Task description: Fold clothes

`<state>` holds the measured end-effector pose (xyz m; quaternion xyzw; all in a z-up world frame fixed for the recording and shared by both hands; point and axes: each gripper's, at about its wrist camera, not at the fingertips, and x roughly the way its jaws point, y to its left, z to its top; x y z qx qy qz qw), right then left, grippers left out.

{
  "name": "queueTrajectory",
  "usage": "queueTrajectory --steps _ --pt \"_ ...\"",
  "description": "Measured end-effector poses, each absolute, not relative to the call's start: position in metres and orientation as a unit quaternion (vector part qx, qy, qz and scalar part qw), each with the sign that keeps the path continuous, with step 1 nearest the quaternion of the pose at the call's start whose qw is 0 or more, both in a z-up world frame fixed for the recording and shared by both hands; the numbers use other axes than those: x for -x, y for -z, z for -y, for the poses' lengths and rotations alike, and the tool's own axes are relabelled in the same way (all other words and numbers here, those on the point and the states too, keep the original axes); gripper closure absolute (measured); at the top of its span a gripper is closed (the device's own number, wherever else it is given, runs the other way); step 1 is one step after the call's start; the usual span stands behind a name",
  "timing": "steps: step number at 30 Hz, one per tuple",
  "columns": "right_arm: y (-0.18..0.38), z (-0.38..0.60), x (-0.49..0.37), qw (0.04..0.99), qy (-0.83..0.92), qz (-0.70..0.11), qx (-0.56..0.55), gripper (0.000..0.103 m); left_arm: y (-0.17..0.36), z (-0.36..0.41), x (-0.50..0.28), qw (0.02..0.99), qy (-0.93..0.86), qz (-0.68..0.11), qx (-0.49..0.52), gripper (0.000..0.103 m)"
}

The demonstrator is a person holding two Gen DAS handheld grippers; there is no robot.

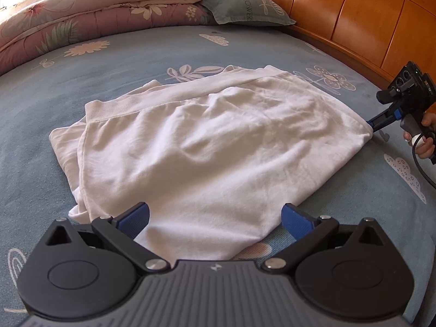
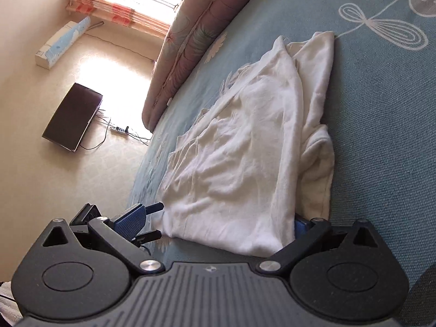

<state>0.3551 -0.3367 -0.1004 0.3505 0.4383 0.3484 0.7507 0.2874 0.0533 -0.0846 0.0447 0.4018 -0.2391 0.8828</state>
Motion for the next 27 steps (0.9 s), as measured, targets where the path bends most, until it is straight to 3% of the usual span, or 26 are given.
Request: queueTrajectory --steps 2,4,7,9,10,23,25,27 --pt "0.102 0.336 -0.357 0.749 -0.343 -0.448 -0.347 0.002 0.085 -0.052 -0.288 0.883 0.240 -0.402 -0.042 0.001" --pt "0.104 0.335 -0.359 0.747 -0.338 -0.458 -0.343 0.010 0.085 -0.052 -0.287 0.883 0.243 -0.401 -0.040 0.001" --pt "0.112 0.345 -0.356 0.747 -0.306 -0.472 -0.355 0.046 0.087 -0.052 -0.284 0.881 0.242 -0.403 -0.041 0.001" --pt "0.125 0.356 -0.353 0.737 -0.284 -0.478 -0.384 0.096 0.088 -0.053 -0.284 0.881 0.241 -0.405 -0.040 0.001" --pt "0.131 0.361 -0.352 0.731 -0.275 -0.480 -0.400 0.098 0.088 -0.053 -0.284 0.881 0.240 -0.406 -0.040 0.001" --pt "0.105 0.351 -0.319 0.776 -0.239 -0.483 -0.327 0.094 0.084 -0.062 -0.282 0.872 0.257 -0.414 -0.037 0.001" --pt "0.100 0.353 -0.321 0.786 -0.223 -0.474 -0.328 0.088 0.084 -0.060 -0.284 0.873 0.258 -0.412 -0.038 0.001" --pt "0.086 0.352 -0.325 0.810 -0.208 -0.455 -0.308 0.071 0.082 -0.059 -0.286 0.875 0.261 -0.407 -0.035 0.001"
